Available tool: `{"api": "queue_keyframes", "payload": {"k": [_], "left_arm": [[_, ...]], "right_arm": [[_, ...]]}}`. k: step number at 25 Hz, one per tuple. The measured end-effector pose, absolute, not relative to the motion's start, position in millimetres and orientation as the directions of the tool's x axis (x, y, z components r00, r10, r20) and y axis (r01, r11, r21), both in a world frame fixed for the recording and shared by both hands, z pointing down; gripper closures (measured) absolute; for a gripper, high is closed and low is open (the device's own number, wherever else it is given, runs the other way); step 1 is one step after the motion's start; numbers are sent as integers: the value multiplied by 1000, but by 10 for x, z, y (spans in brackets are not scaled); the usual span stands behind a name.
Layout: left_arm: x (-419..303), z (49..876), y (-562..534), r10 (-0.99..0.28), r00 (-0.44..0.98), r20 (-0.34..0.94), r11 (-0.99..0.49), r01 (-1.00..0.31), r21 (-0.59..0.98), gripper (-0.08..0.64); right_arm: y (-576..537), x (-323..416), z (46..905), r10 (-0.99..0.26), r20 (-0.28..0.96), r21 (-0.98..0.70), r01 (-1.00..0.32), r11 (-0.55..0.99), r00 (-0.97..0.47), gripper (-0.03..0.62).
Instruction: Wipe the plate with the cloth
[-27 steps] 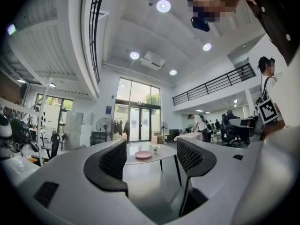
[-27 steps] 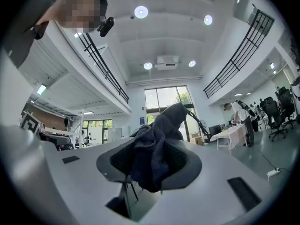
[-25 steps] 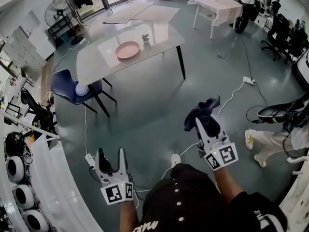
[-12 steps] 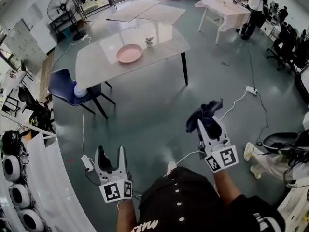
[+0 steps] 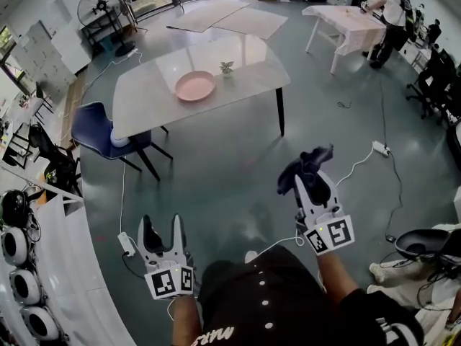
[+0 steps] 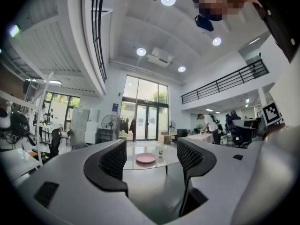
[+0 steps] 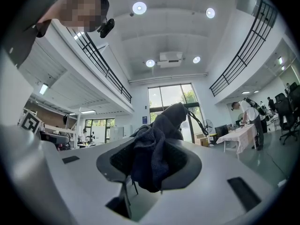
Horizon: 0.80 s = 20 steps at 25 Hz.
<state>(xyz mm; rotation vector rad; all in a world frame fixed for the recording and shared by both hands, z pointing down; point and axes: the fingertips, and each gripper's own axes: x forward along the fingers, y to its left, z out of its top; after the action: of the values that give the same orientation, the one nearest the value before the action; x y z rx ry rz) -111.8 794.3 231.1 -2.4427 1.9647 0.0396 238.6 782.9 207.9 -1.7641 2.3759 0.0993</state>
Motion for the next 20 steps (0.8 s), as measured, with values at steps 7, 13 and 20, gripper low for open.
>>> {"api": "queue_keyframes", "payload": {"k": [7,13,20], "left_arm": [[-1158,2306,7754,-984,176,-26,-176,-984,16,232],[-1217,2386,7456,-983,180,-20,-181,-983,35,232],[-1099,2532,6852,-978,210,-17,-211,-976,47,232]], "right_arm": [[7600,2378,2153,-939,-172,-62,-948,312,-298,454],[7334,2281,2158,-938,-175,-57,-948,312,-299,453],[6822,2318,2239,-942,-170,-41,-953,302,-291,454]]}}
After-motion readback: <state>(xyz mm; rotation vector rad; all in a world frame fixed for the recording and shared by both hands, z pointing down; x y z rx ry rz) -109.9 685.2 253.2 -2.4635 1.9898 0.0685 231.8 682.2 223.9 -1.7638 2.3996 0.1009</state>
